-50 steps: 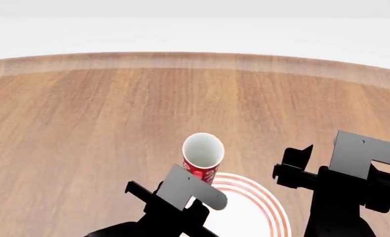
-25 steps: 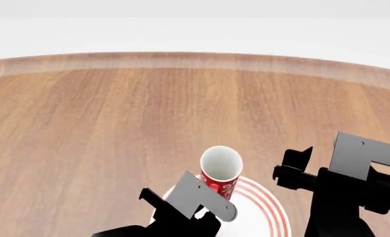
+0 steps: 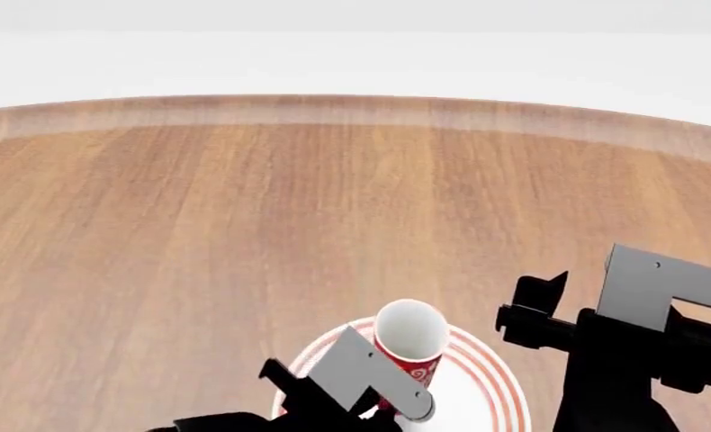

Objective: Pick up the red mug and put it on the plate

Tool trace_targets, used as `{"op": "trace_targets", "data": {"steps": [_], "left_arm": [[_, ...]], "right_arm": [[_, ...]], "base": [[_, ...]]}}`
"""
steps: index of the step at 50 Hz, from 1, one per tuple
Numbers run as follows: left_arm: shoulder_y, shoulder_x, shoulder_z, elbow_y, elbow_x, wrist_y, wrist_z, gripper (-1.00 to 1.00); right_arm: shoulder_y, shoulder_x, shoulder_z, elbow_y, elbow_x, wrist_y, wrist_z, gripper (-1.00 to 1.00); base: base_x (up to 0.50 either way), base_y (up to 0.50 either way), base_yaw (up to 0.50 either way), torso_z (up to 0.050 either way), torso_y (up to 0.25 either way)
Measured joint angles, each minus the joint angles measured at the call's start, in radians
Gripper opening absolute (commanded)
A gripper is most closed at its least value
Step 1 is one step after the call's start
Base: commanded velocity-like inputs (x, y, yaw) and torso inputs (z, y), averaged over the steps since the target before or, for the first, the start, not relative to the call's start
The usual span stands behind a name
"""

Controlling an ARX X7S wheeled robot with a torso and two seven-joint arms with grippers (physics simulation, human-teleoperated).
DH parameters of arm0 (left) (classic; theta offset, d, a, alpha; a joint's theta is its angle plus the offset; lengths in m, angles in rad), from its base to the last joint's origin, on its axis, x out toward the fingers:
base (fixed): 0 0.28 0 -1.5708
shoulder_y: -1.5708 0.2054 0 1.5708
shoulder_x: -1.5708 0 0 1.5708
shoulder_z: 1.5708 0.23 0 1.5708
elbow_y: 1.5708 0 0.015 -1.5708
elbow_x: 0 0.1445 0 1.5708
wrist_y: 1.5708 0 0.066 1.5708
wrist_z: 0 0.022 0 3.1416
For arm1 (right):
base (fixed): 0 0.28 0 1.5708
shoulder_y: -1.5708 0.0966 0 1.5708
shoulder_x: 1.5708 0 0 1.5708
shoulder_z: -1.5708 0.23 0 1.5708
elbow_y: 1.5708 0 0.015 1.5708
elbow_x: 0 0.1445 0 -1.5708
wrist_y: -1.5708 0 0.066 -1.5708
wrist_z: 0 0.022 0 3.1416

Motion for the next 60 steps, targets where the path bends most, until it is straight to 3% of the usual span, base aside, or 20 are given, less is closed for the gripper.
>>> {"op": "trace_targets", "data": {"steps": [45,46,60], "left_arm": [[-0.004,0.001,-0.018,-0.034,-0.035,-0.099,0.073,-1.00],[-0.005,0.001,-0.018,-0.034,-0.035,-0.100,0.073,1.00],[-0.004,0.001,-0.008,-0.037,-0.054,-0.113,0.069,1.00]], "right_arm": [[0.001,0.004,-0.012,0.046,0.010,-0.037,-0.001,1.00],[0.001,0.004,-0.012,0.047,0.011,-0.037,-0.001,1.00],[-0.004,0.006,-0.015,0.047,0.015,-0.043,0.002,1.00]], "base": [[0.00,0.00,0.00,0.000,0.000],[0.00,0.00,0.00,0.000,0.000],[0.00,0.00,0.00,0.000,0.000]]}}
